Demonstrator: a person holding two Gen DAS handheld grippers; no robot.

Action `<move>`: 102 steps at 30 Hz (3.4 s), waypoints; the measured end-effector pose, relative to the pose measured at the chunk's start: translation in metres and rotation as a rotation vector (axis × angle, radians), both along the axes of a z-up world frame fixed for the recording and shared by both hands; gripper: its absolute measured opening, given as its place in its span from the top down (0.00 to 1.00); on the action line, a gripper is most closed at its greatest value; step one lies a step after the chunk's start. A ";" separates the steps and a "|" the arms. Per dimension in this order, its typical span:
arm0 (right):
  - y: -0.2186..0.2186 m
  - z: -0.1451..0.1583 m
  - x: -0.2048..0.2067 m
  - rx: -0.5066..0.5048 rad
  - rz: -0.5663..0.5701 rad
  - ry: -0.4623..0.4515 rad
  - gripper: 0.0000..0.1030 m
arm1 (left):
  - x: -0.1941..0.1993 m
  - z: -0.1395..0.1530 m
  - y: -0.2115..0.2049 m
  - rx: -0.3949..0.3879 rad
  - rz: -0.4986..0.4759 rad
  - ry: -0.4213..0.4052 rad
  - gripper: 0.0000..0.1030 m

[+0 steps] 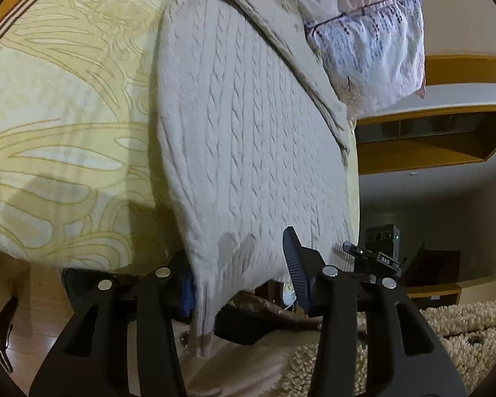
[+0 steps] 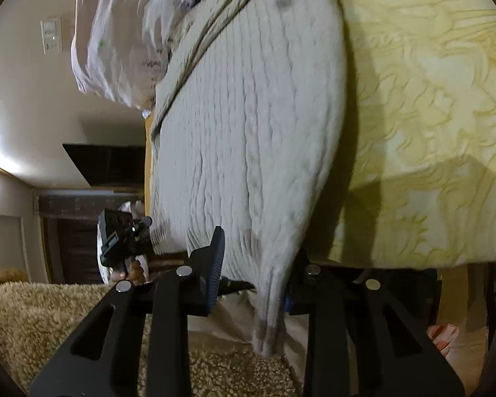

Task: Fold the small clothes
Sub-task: 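Grasp the sweater hem with the left gripper while the right gripper grasps the hem, then lift the hem with both grippers, fold it toward the collar, release, then grasp the folded edge of the sweater with both grippers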

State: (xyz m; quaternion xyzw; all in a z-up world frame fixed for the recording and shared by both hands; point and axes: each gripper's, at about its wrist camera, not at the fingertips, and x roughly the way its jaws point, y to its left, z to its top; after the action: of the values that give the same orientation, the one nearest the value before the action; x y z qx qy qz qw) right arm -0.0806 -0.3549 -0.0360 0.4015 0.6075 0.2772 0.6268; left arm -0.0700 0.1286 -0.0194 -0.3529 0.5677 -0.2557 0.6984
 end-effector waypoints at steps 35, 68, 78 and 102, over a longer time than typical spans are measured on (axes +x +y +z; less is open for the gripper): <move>-0.030 0.102 0.113 -0.157 -0.290 -0.537 0.93 | 0.135 0.086 0.028 0.031 0.178 -0.311 0.94; -0.039 0.004 0.278 -0.135 -0.451 -0.275 0.80 | 0.287 0.016 0.020 -0.029 0.347 -0.147 0.94; -0.044 0.020 0.302 -0.121 -0.494 -0.298 0.38 | 0.301 0.017 0.026 -0.132 0.389 -0.136 0.40; -0.050 0.035 0.205 -0.499 -0.310 -0.324 0.70 | 0.225 0.032 0.018 0.360 0.217 -0.257 0.49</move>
State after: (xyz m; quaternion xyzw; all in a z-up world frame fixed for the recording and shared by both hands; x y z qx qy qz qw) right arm 0.1242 -0.4050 -0.0008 0.2742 0.4808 0.0814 0.8289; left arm 0.1548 0.1469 0.0125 -0.2462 0.4697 -0.1168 0.8397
